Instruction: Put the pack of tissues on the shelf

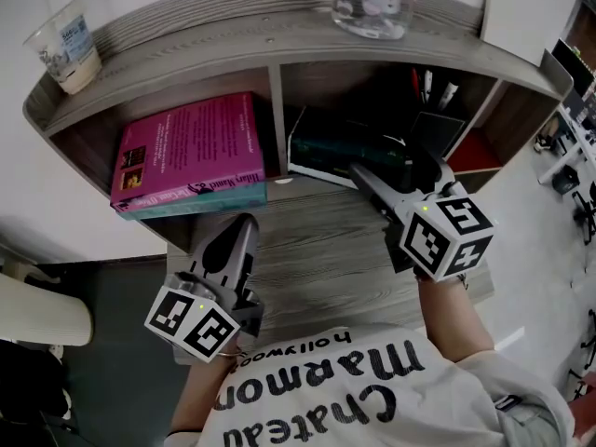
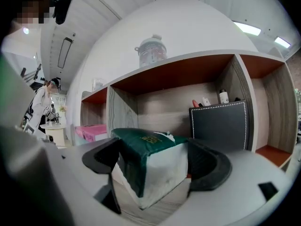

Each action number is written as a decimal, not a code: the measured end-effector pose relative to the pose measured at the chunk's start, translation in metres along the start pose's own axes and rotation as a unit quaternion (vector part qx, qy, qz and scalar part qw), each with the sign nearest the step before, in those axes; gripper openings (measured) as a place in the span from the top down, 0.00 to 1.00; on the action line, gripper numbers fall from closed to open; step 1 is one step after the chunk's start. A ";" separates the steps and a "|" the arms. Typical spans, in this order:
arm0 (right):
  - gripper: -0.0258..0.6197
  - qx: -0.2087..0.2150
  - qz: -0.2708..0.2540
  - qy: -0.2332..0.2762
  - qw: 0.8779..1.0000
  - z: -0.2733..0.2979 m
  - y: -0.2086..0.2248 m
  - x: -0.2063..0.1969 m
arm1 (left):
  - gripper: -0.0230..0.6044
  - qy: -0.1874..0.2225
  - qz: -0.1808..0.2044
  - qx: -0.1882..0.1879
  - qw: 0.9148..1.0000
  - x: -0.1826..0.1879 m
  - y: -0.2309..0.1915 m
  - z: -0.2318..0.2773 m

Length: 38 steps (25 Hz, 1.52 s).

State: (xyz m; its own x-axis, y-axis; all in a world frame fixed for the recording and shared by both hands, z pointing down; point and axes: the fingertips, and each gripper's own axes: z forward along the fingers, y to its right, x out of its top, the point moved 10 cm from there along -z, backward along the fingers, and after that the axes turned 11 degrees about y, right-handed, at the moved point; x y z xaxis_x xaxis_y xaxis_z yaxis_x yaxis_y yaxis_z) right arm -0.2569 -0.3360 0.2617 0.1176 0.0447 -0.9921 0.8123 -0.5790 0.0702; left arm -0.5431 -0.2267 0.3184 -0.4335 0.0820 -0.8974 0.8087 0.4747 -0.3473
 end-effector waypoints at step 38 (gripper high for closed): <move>0.39 -0.061 -0.018 -0.002 0.998 -0.007 -0.016 0.000 | 0.94 0.015 0.008 -0.005 1.000 0.012 -0.005 -0.027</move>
State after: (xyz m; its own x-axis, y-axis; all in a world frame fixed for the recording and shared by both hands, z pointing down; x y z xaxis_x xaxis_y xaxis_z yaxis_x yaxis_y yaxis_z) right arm -0.2658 -0.3213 0.2618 0.0856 0.0597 -0.9945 0.8793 -0.4739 0.0472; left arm -0.5632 -0.2045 0.3162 -0.4324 0.1160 -0.8942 0.8116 0.4821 -0.3299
